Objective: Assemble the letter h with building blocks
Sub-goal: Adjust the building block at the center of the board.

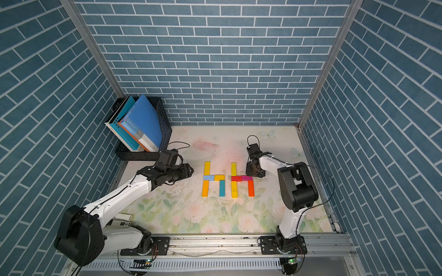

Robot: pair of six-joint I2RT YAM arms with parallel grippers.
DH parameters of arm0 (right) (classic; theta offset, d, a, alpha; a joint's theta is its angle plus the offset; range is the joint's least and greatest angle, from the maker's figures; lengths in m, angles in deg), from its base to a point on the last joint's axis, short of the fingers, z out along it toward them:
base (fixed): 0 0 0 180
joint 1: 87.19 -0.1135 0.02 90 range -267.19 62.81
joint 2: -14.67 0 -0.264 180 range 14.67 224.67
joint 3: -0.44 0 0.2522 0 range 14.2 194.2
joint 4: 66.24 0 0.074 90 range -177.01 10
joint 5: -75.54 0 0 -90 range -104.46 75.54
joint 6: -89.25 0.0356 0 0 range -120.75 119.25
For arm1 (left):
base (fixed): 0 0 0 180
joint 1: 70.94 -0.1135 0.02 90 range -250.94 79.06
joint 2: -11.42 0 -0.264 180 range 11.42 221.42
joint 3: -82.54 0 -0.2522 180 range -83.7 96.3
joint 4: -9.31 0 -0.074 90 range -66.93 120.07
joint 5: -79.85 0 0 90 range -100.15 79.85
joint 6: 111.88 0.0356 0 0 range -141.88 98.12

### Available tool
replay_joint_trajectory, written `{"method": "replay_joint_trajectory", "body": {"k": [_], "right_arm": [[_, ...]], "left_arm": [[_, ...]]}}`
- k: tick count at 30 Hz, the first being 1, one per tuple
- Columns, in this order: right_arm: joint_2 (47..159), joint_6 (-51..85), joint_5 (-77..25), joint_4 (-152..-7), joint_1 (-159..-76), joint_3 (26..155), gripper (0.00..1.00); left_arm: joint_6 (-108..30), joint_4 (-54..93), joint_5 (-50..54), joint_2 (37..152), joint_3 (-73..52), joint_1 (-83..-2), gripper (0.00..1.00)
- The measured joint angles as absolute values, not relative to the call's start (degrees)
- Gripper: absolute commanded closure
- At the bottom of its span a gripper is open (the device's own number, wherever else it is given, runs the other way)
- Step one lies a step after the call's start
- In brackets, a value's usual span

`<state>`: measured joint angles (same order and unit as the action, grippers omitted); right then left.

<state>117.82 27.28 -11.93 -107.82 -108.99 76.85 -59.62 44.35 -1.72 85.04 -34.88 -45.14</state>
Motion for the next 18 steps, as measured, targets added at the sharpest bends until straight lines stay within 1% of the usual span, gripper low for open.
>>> {"method": "replay_joint_trajectory", "body": {"k": [2, 5, 12, 18], "right_arm": [[117.8, 27.3, -12.0, -107.8, -109.0, 76.9, 0.57], [117.7, 27.3, -12.1, -107.7, -109.0, 76.7, 0.57], [116.8, 27.3, -12.2, -107.2, -109.0, 75.5, 0.55], [116.8, 27.3, -12.3, -108.5, -109.0, 76.9, 0.52]], "left_arm": [[-59.6, 44.4, -1.7, 85.0, -34.9, -45.1, 0.36], [-59.6, 44.4, -1.9, 85.0, -34.9, -45.1, 0.36], [-59.6, 44.4, -2.2, 85.4, -34.9, -45.1, 0.36], [-59.6, 44.5, -2.6, 85.6, -34.8, -45.1, 0.35]]}}
